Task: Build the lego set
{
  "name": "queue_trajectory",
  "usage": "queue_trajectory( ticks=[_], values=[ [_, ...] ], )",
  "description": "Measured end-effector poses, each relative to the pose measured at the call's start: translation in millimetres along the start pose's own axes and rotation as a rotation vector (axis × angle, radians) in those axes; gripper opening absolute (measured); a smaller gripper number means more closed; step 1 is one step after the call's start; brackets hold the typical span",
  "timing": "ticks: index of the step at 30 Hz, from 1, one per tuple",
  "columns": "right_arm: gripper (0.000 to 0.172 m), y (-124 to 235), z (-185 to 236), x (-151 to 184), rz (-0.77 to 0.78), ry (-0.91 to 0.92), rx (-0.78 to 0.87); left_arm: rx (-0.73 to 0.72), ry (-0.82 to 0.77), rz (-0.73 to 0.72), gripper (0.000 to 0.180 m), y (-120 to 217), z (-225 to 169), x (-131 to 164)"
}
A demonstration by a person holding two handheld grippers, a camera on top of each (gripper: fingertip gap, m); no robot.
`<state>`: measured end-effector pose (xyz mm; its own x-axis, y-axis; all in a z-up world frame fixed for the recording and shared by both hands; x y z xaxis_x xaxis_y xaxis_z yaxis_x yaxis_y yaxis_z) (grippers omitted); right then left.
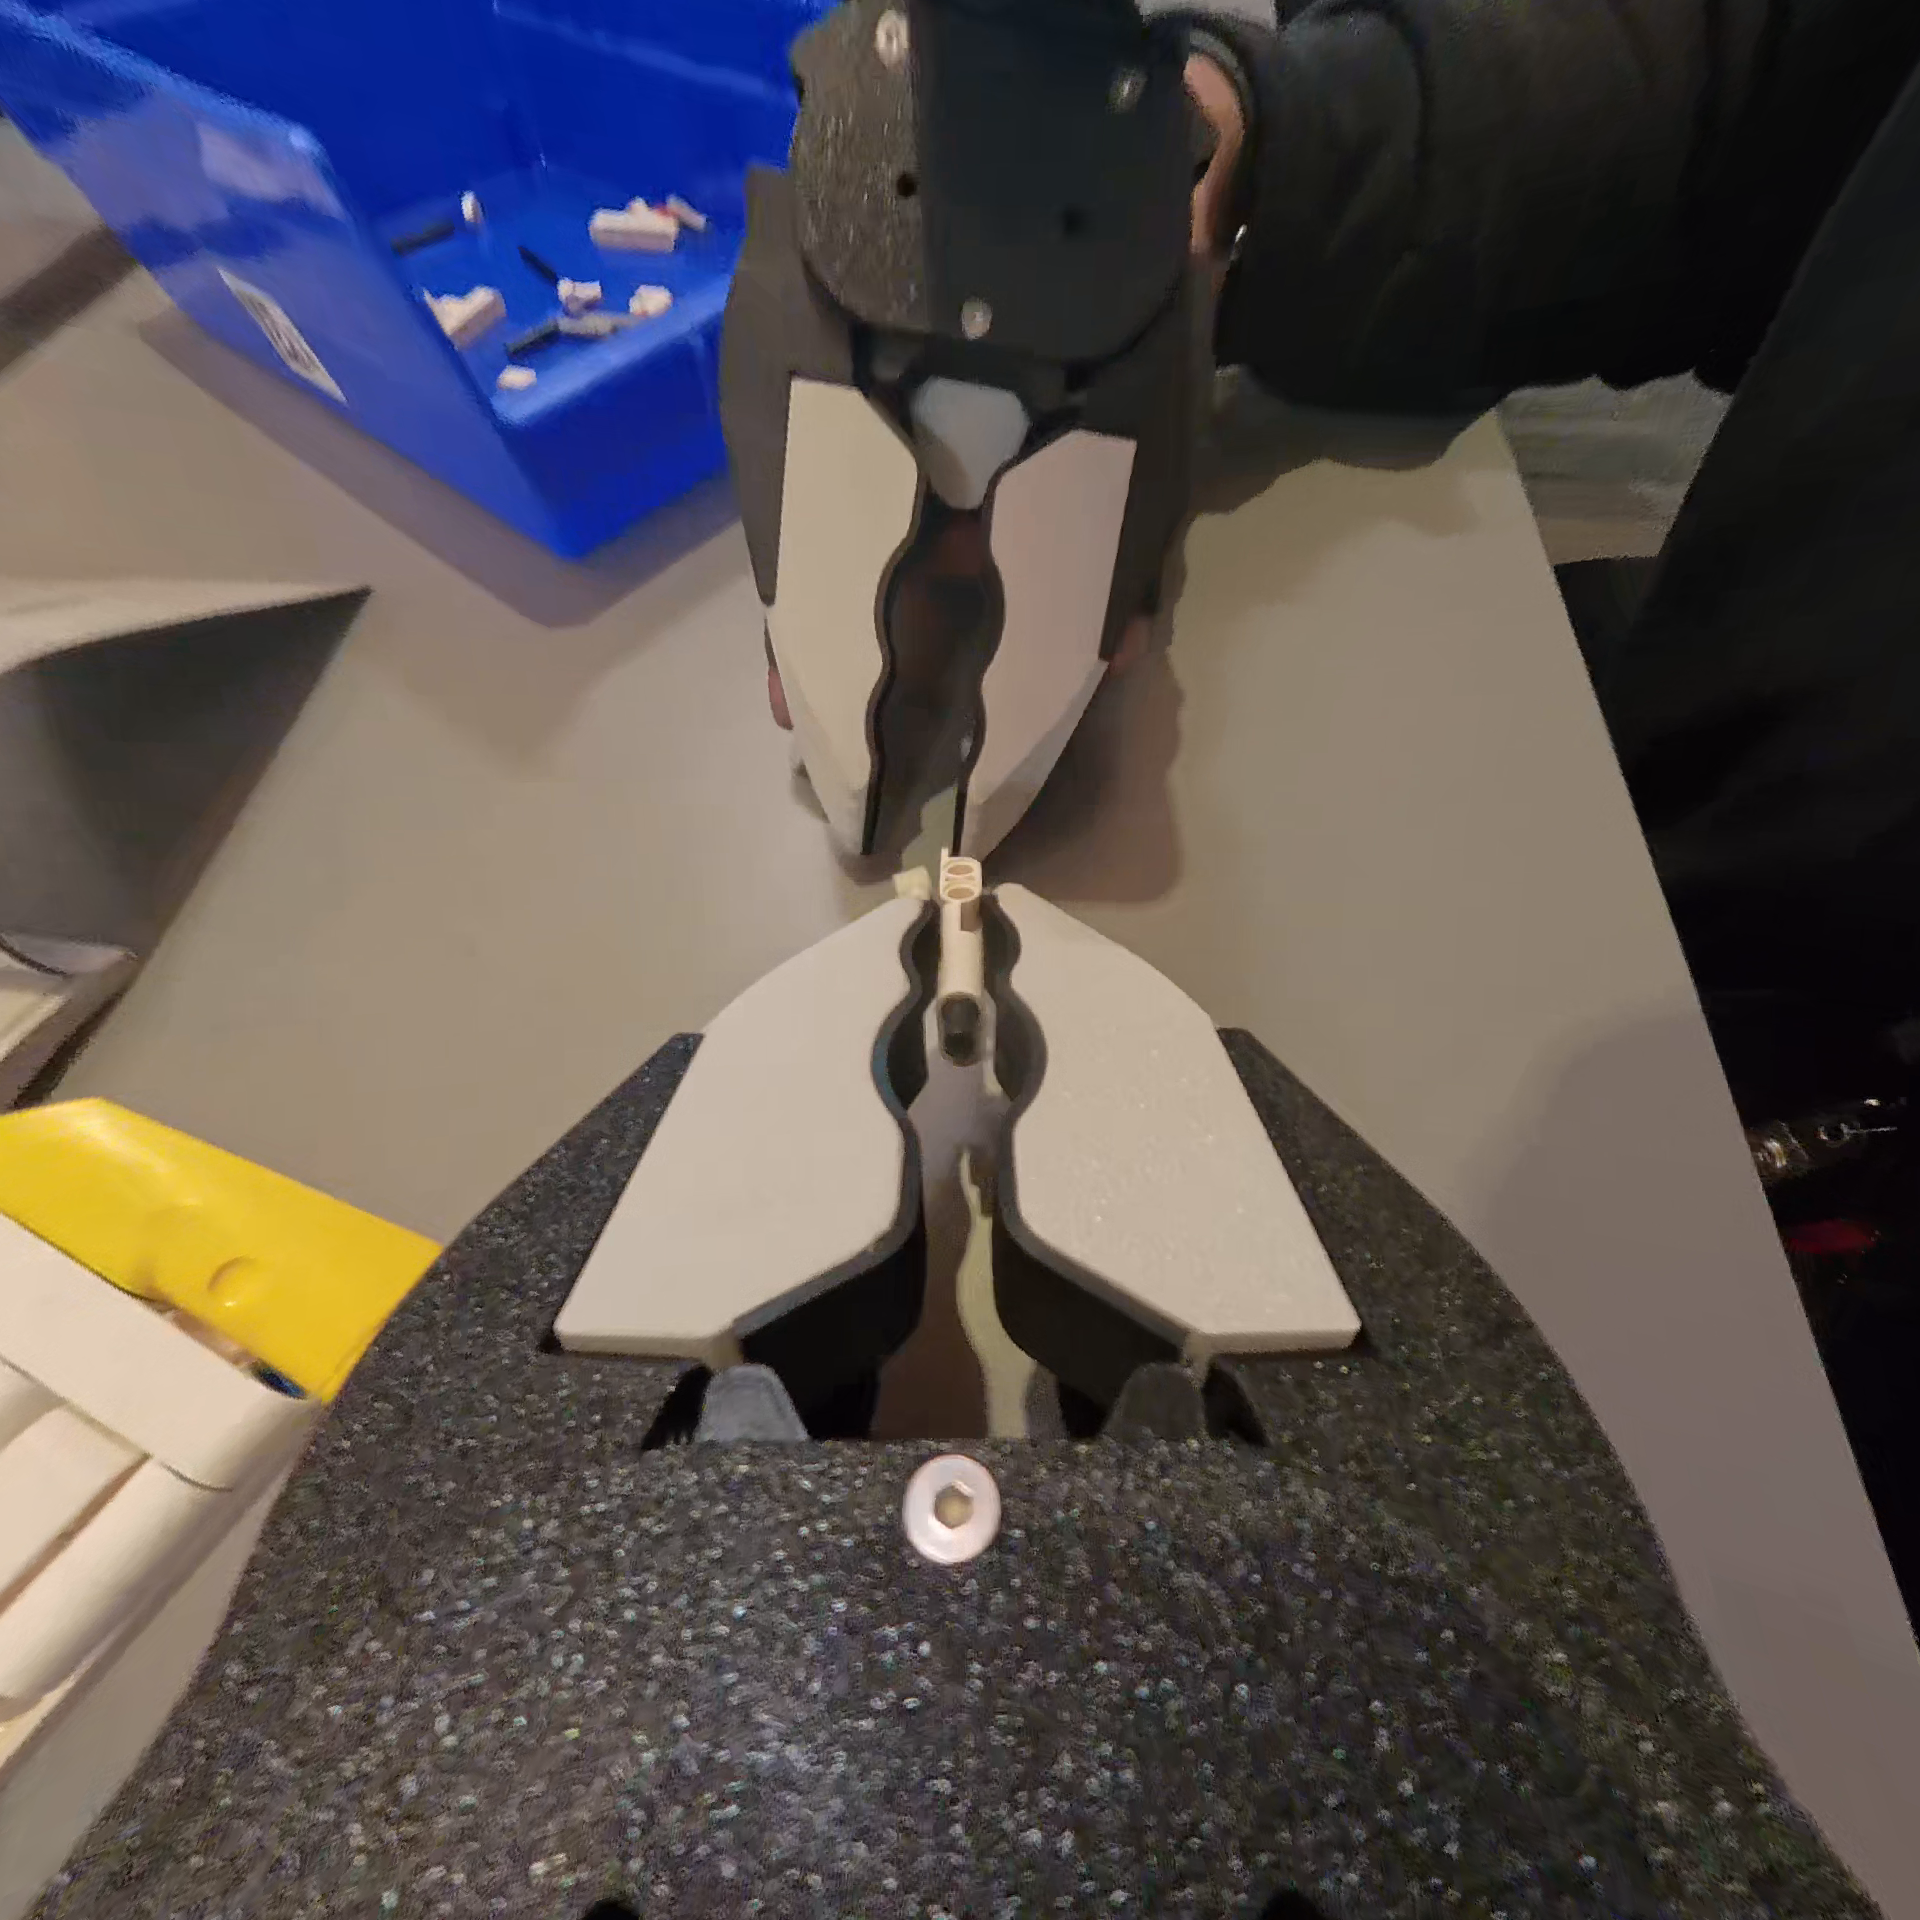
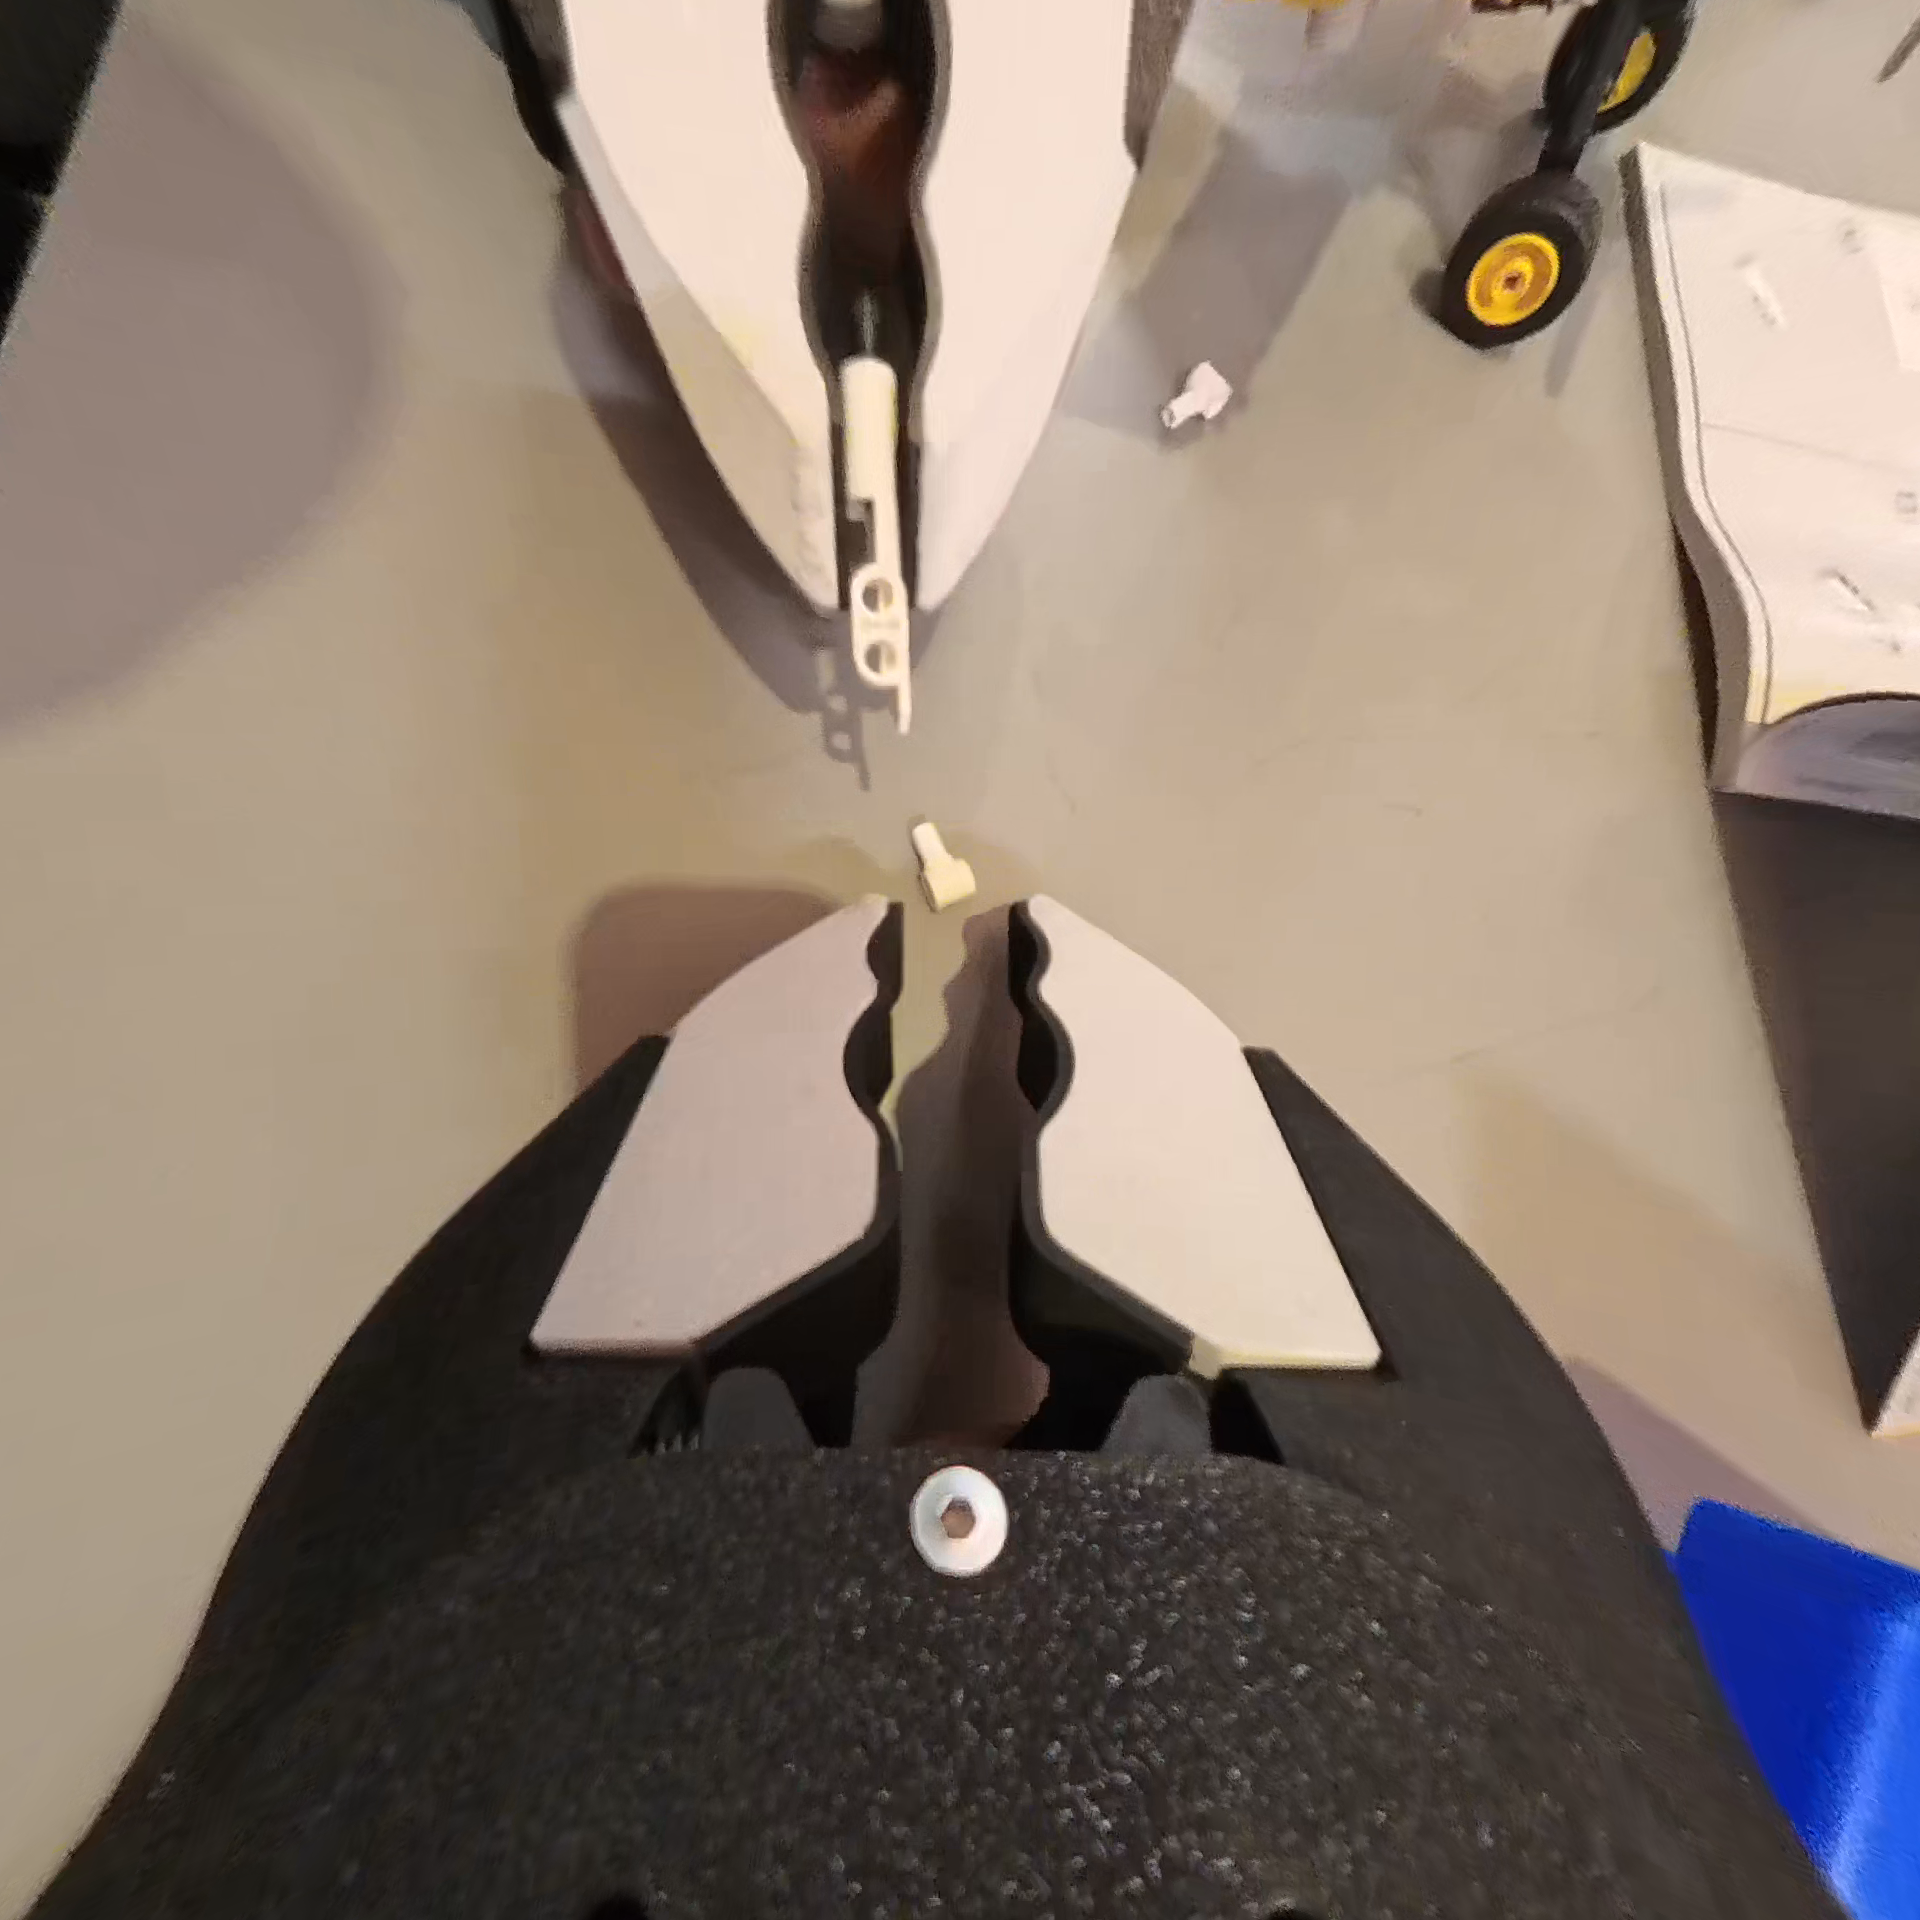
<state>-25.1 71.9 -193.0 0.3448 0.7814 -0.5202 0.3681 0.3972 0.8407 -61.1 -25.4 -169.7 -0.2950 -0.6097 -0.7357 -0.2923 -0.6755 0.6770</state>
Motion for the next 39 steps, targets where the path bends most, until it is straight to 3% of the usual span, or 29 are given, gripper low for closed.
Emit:
queue_trajectory(
  ticks=[4,12,16,22,26,39],
  values=[
    [0.019,-3,-4,-1,0.012,0.004,-0.067,0.003,0.035,0.078,0.008,-4,3,6],
    [0.008,-8,-1,-8,0.029,0.012,-0.119,-0.097,-0.079,0.138,0.008,-6,0,10],
    [0.007,-9,-2,-11,0.032,-0.035,-0.043,-0.228,-0.166,0.136,0.008,-7,0,8],
    [0.007,5,2,-26,-0.112,-0.25,-0.045,-0.512,-0.318,0.198,0.008,-10,3,8],
    [0.007,3,-1,-29,-0.114,-0.361,-0.059,-0.656,-0.432,0.237,0.008,-13,1,5],
    [0.007,1,-2,-27,-0.071,-0.469,-0.04,-0.835,-0.628,0.35,0.008,-24,-4,6]
  ],
)
Point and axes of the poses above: each gripper's, where its closed fingertips meet, y back along the fingers, x out of its underside, z = x × y across the jaws, the point moved 5 cm from there along y, back along the fingers, and after that the axes turned 14 degrees about z, right-handed, at the moved point
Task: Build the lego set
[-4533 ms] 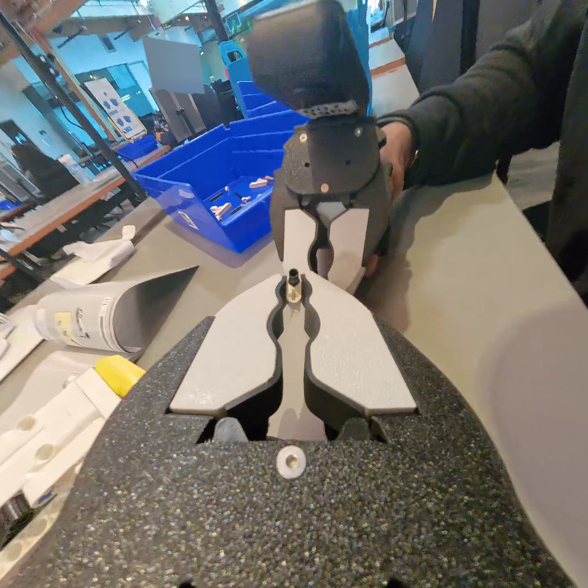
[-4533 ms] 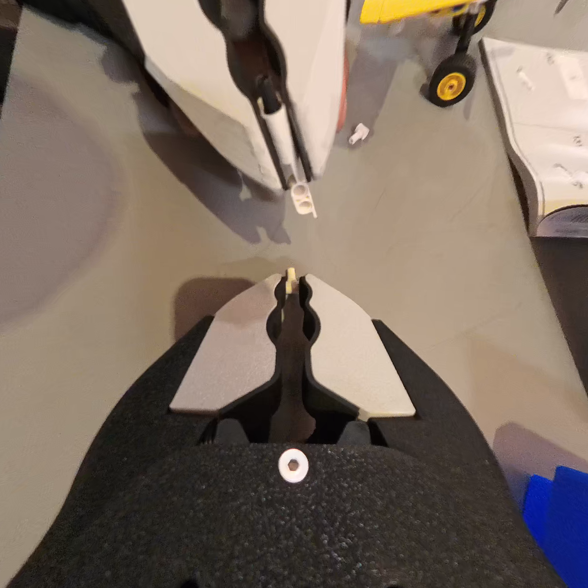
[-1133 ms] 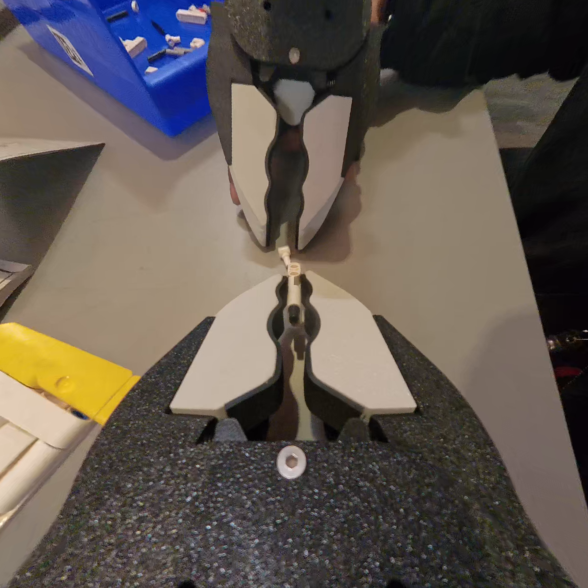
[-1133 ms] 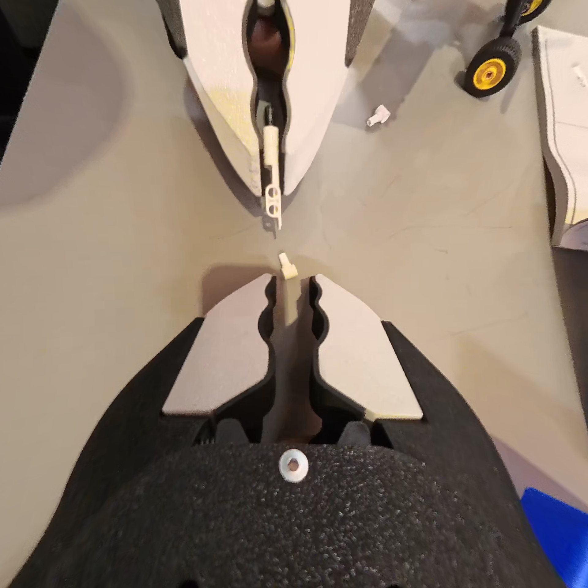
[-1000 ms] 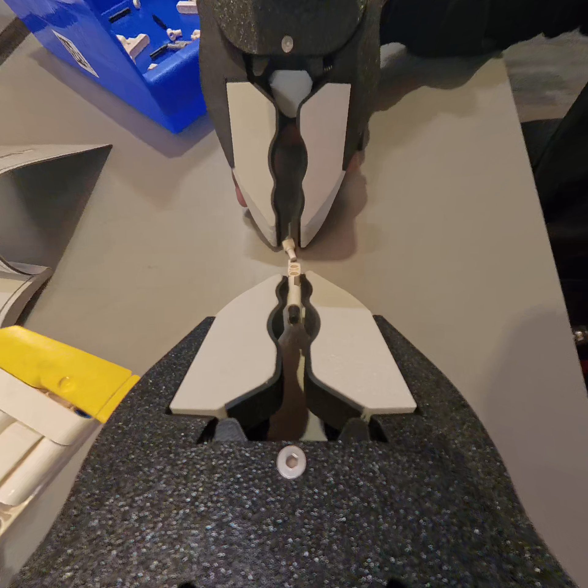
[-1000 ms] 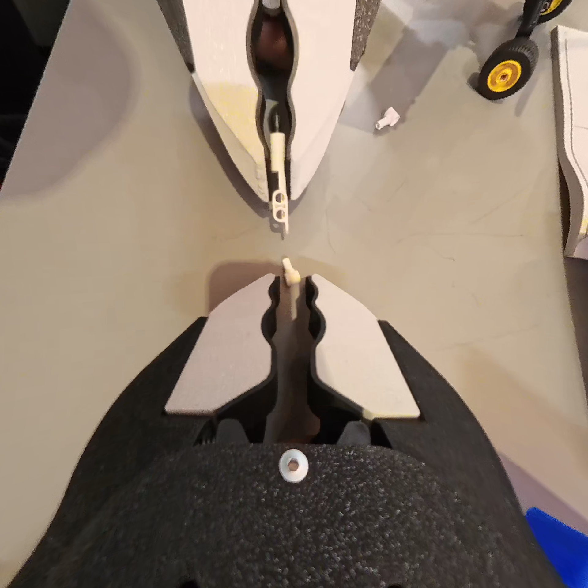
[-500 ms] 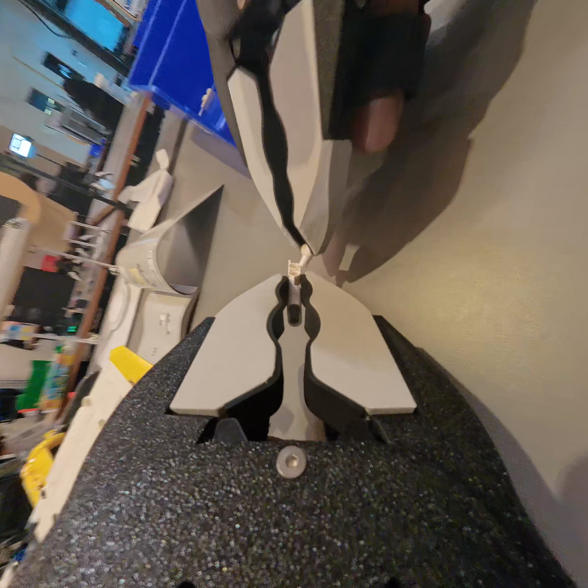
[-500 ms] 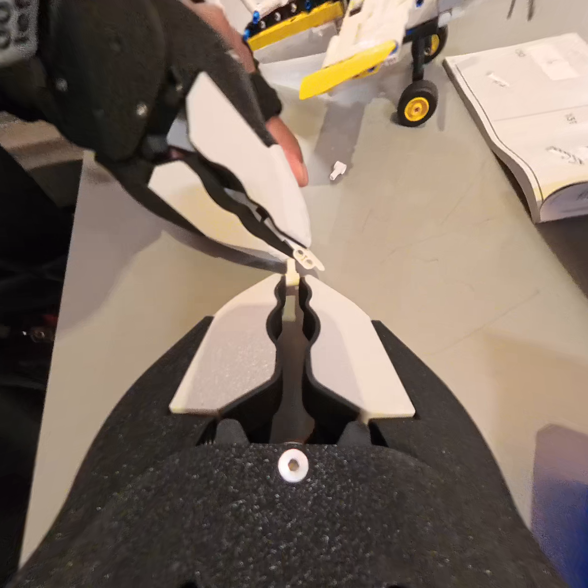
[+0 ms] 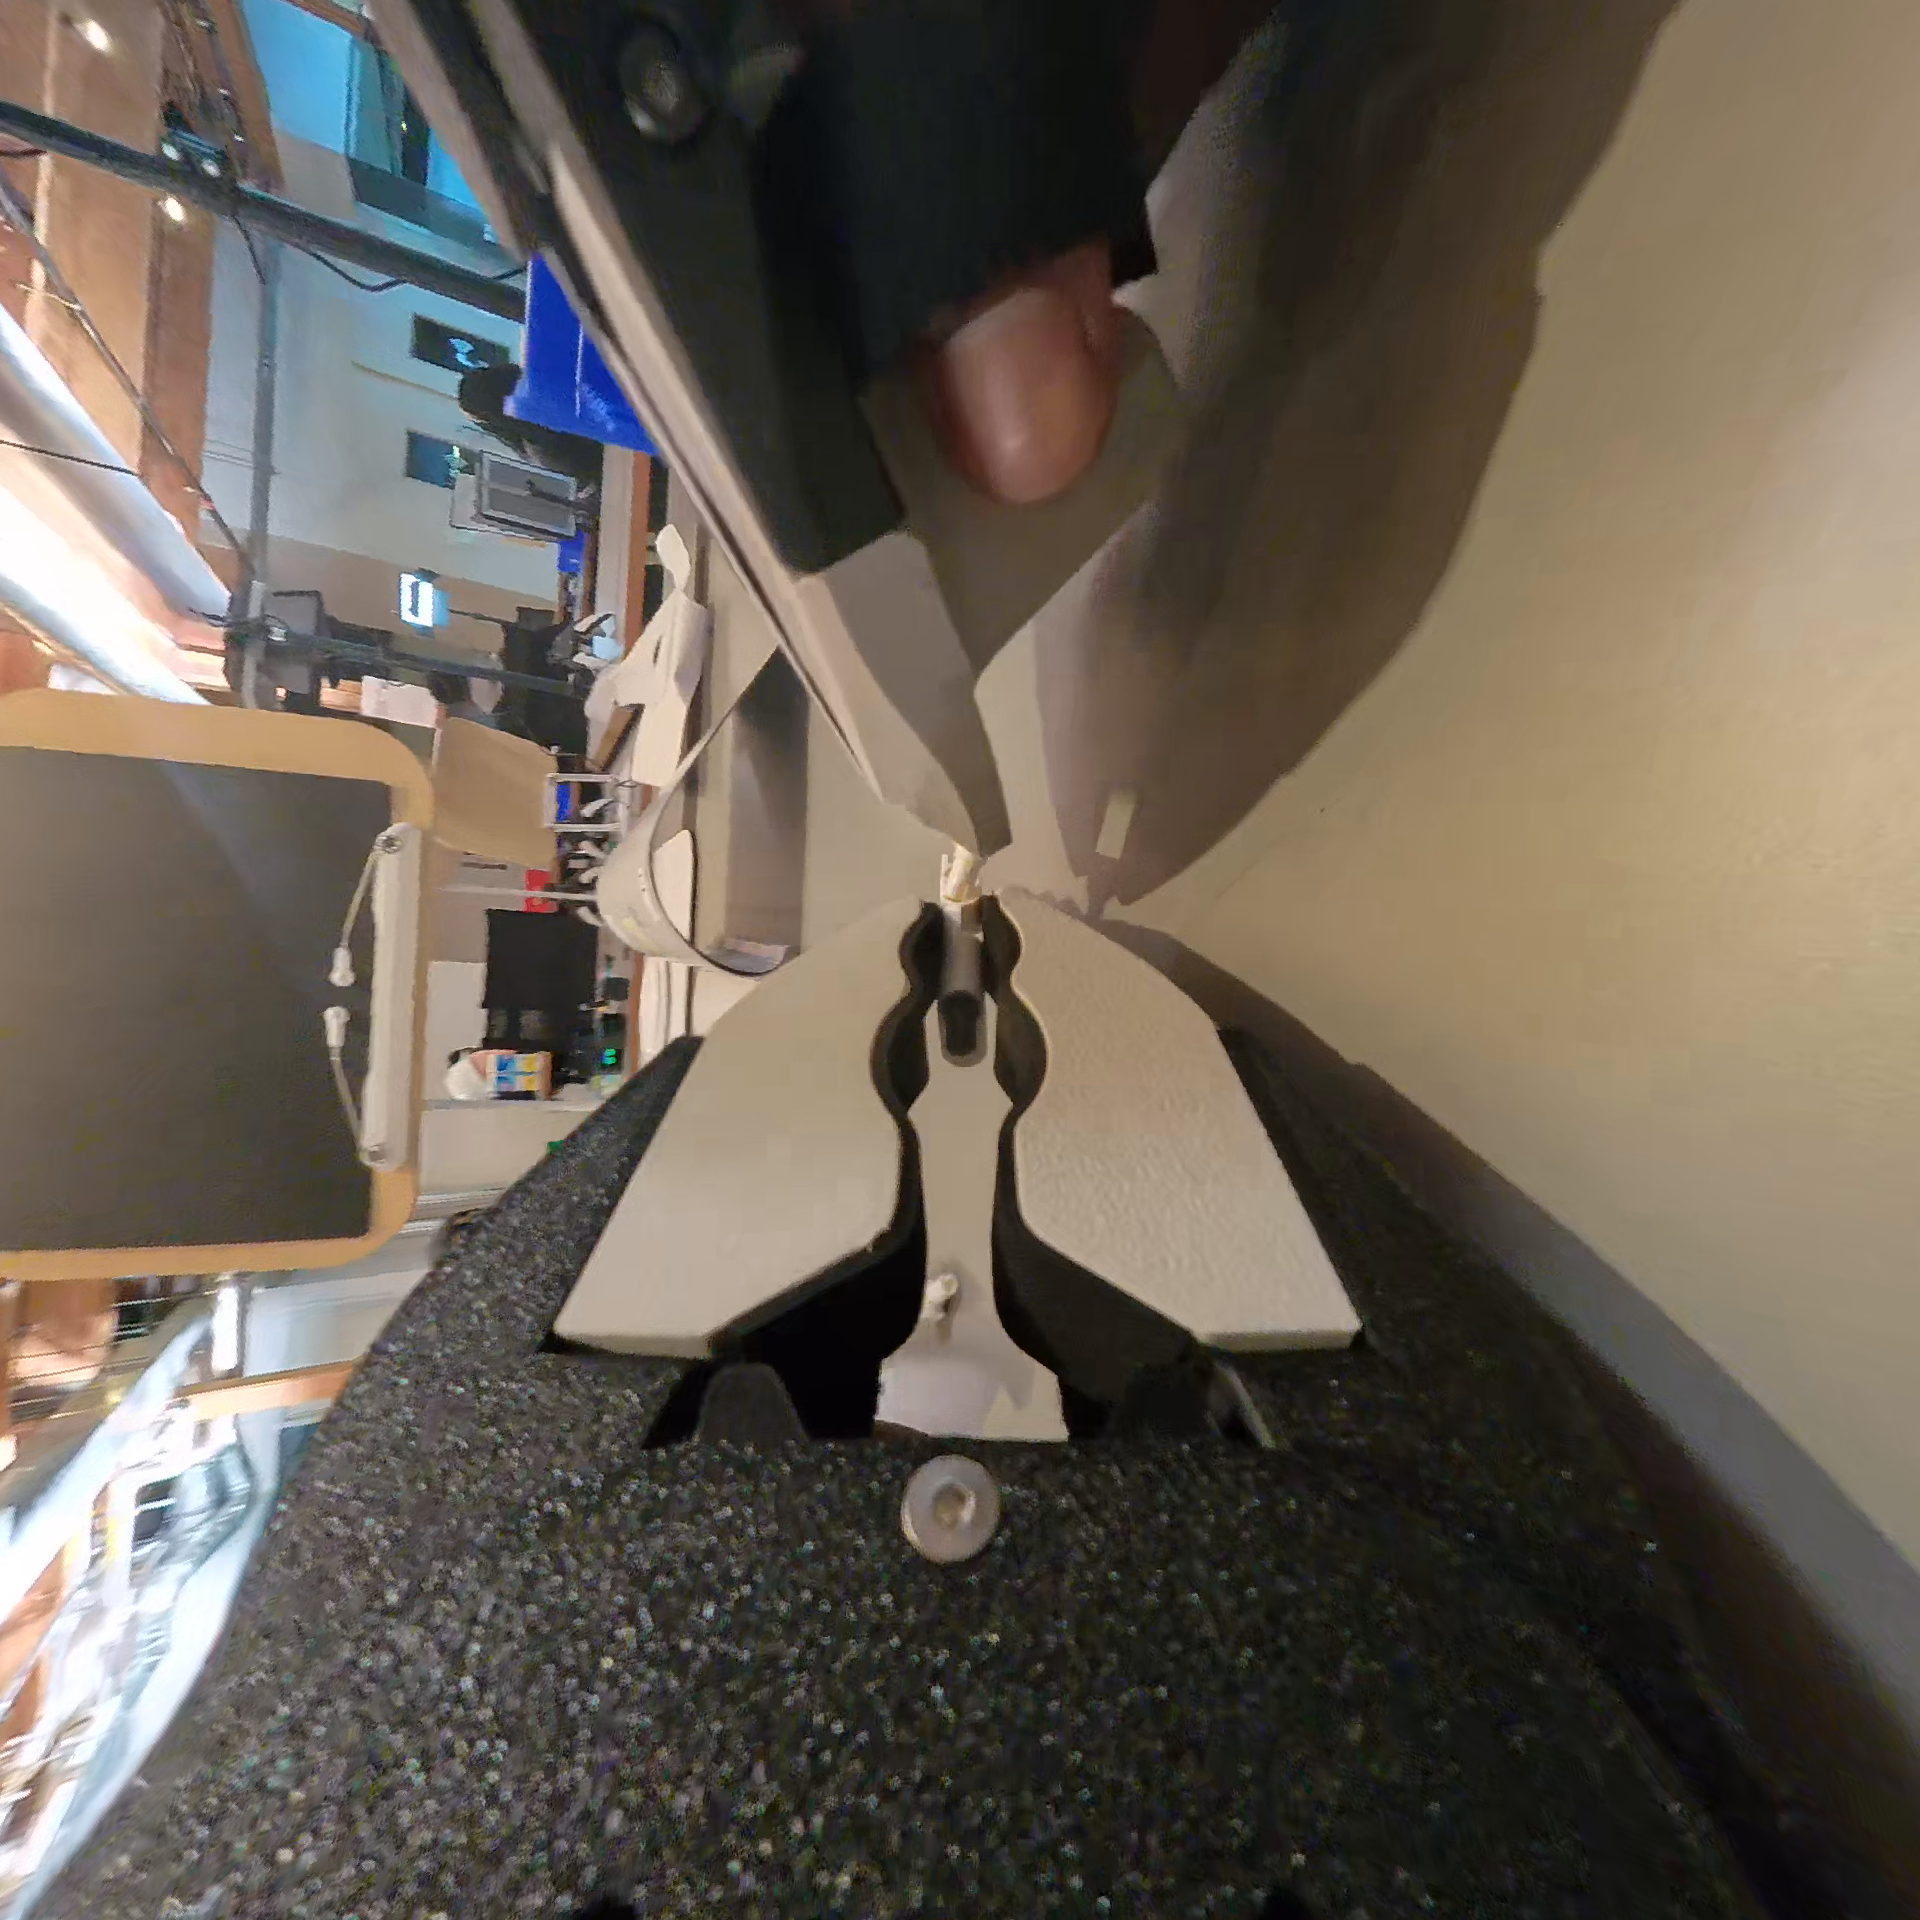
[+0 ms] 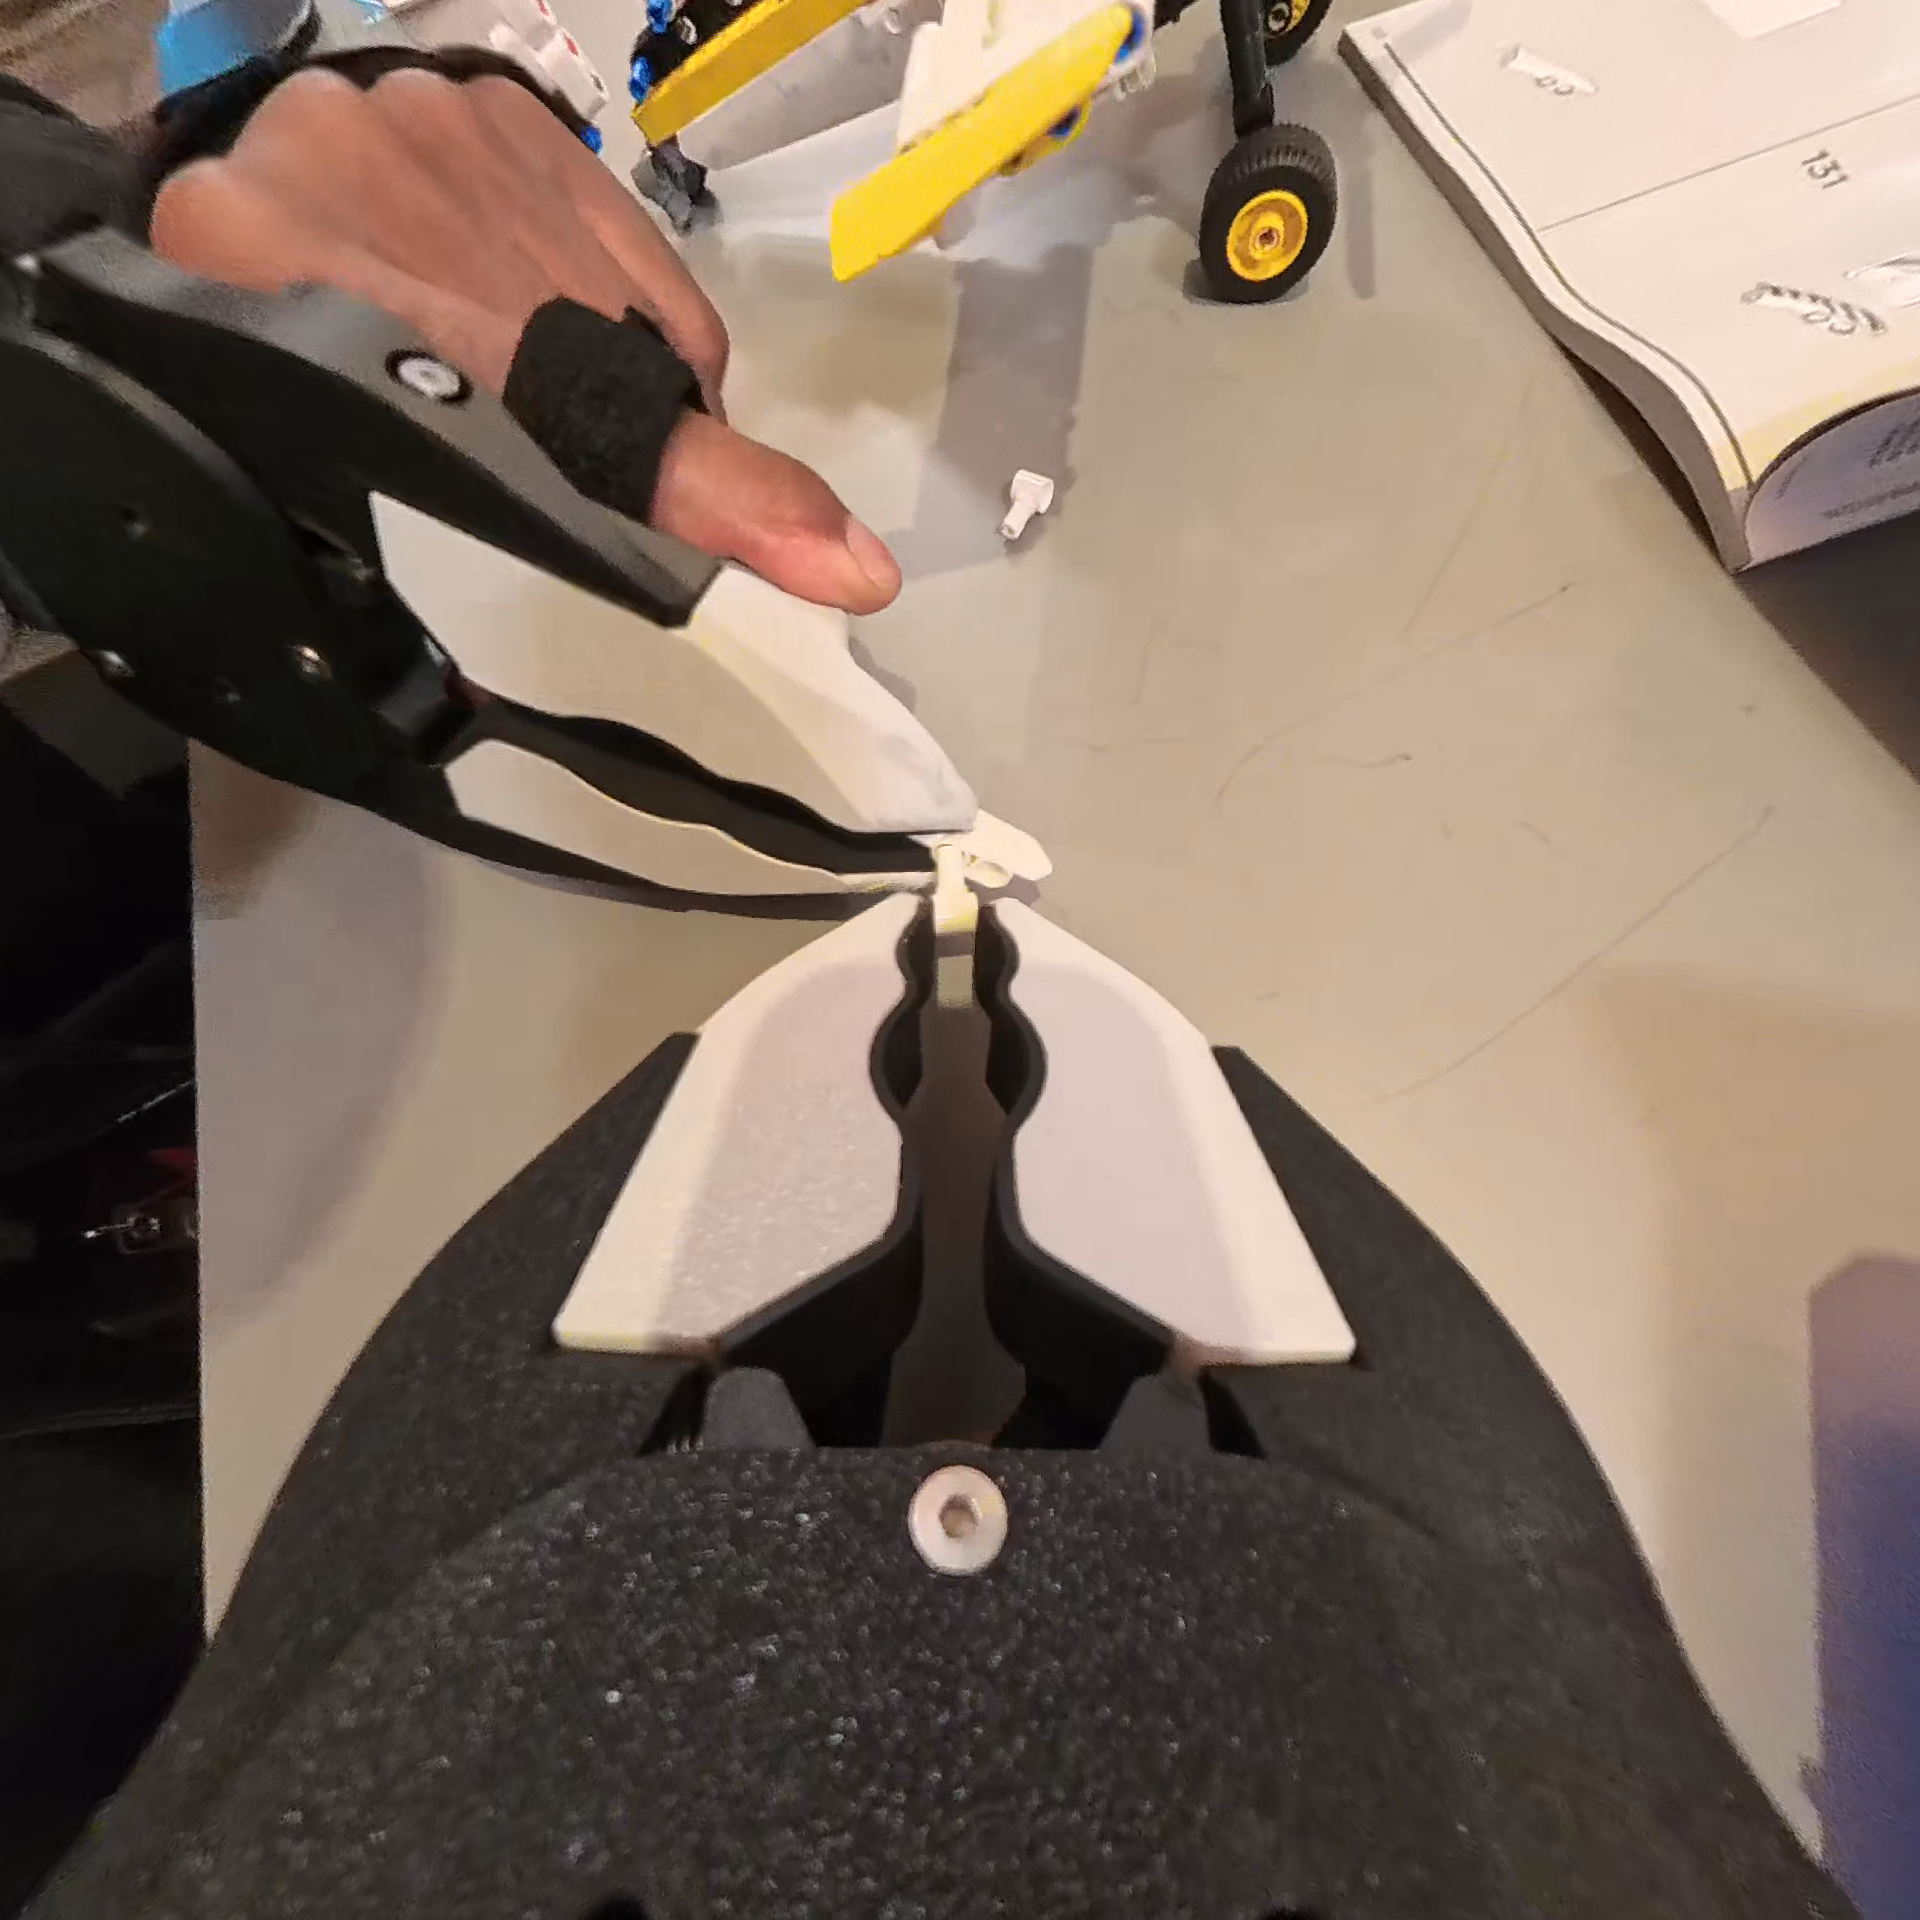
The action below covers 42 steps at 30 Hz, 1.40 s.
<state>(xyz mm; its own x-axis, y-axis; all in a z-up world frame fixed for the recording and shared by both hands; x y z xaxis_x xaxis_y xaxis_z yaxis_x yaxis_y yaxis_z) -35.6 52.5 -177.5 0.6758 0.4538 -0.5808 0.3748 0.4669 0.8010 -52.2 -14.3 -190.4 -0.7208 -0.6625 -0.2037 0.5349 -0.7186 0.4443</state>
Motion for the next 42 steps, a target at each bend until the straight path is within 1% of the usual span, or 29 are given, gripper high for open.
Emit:
queue_trajectory(
  ticks=[6,8,9,14,16,21,25,29,33,36,38,42],
  values=[
    [0.007,-1,1,0,0.005,-0.015,0.035,-0.075,-0.107,0.051,0.007,0,-5,-2],
    [0.007,-2,1,1,0.006,-0.018,0.046,-0.082,-0.121,0.054,0.007,0,-6,-3],
    [0.007,-2,2,1,0.004,-0.014,0.058,-0.068,-0.103,0.047,0.008,0,-6,-3],
    [0.007,-3,4,0,0.005,0.095,0.19,0.035,0.025,0.002,0.008,-1,-3,-4],
    [0.007,-4,4,1,0.006,0.134,0.215,0.103,0.103,-0.026,0.007,-2,-2,-2],
    [0.007,-2,0,1,-0.011,0.12,0.151,0.208,0.248,-0.08,0.008,-1,4,2],
    [0.007,0,-1,0,-0.025,0.107,0.086,0.265,0.316,-0.129,0.008,1,8,5],
    [0.007,0,2,0,-0.024,0.213,0.105,0.383,0.381,-0.178,0.007,2,9,6],
    [0.007,3,4,2,-0.039,0.361,0.156,0.488,0.454,-0.219,0.007,3,14,11],
    [0.007,6,5,5,-0.053,0.44,0.178,0.567,0.474,-0.198,0.007,2,12,15],
    [0.007,4,5,6,-0.038,0.463,0.193,0.614,0.469,-0.147,0.007,0,8,19],
    [0.007,-2,6,8,-0.008,0.491,0.221,0.661,0.489,-0.079,0.007,-3,5,25]
  ],
)
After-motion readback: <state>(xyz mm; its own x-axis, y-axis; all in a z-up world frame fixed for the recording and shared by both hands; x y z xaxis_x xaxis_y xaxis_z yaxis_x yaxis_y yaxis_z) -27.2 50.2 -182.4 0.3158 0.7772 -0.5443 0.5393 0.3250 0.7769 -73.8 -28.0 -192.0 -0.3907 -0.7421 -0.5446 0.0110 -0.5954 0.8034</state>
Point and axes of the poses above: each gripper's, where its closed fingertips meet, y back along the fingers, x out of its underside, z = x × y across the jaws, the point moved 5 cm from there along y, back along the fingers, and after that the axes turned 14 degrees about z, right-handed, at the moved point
